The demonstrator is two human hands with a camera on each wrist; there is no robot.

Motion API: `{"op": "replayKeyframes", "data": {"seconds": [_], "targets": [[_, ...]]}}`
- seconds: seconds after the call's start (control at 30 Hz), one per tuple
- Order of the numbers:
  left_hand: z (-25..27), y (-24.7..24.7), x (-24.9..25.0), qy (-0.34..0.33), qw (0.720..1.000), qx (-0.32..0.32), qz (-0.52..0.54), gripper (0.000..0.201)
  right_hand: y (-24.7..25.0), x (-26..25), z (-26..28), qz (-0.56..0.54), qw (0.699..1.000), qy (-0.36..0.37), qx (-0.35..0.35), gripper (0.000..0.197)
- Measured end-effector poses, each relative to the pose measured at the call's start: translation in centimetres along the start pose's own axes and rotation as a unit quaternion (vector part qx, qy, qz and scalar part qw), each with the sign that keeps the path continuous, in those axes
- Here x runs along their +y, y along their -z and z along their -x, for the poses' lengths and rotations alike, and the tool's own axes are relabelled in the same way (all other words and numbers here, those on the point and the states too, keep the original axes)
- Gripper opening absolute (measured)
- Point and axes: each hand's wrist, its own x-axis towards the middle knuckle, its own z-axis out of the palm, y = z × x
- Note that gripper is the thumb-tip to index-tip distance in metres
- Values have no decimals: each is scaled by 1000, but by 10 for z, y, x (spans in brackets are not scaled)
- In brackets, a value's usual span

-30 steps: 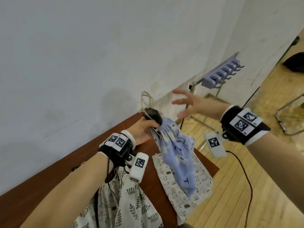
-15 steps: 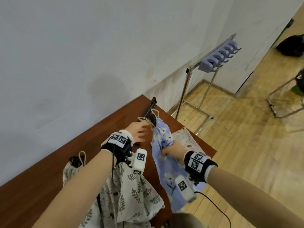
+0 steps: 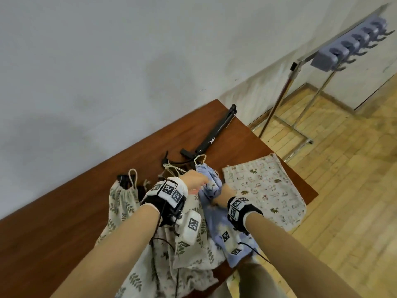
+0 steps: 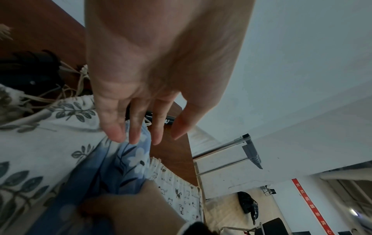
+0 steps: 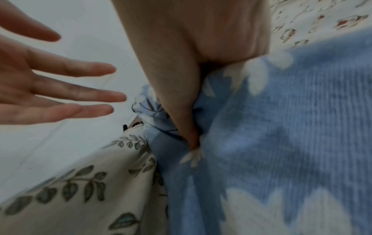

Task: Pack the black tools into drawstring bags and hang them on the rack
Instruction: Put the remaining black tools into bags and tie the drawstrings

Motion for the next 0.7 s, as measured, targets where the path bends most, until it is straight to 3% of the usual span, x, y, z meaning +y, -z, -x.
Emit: {"op": "replayKeyframes", "data": {"seconds": [0.1,0.17,0.27,0.37,0.4,0.53,0.7], "targets": [[-5,3,5,-24,1000,0,-17,6,-3,-3,-11,11,1000,8,-16,68],[-12,8,13,-19,1000,9,-18,16,1,-6,-15,-11,998,23,-64,80],[-29,17,24,1,999,33,-9,34,40,-21,7,-1,993,27,-113,58],[-52,33,34,-5,997,73,-12,31,93,-24,-4,-30,996,29,-81,81],[-60,39,36,-11,995,100,-11,28,111,-26,-9,-48,996,41,-57,80],[-91,63,35,1,975,206,-80,22,170,-27,-24,-106,993,45,-1,47],[-134,53,54,5,961,145,-236,60,218,-26,-55,-67,997,39,-21,32]]}}
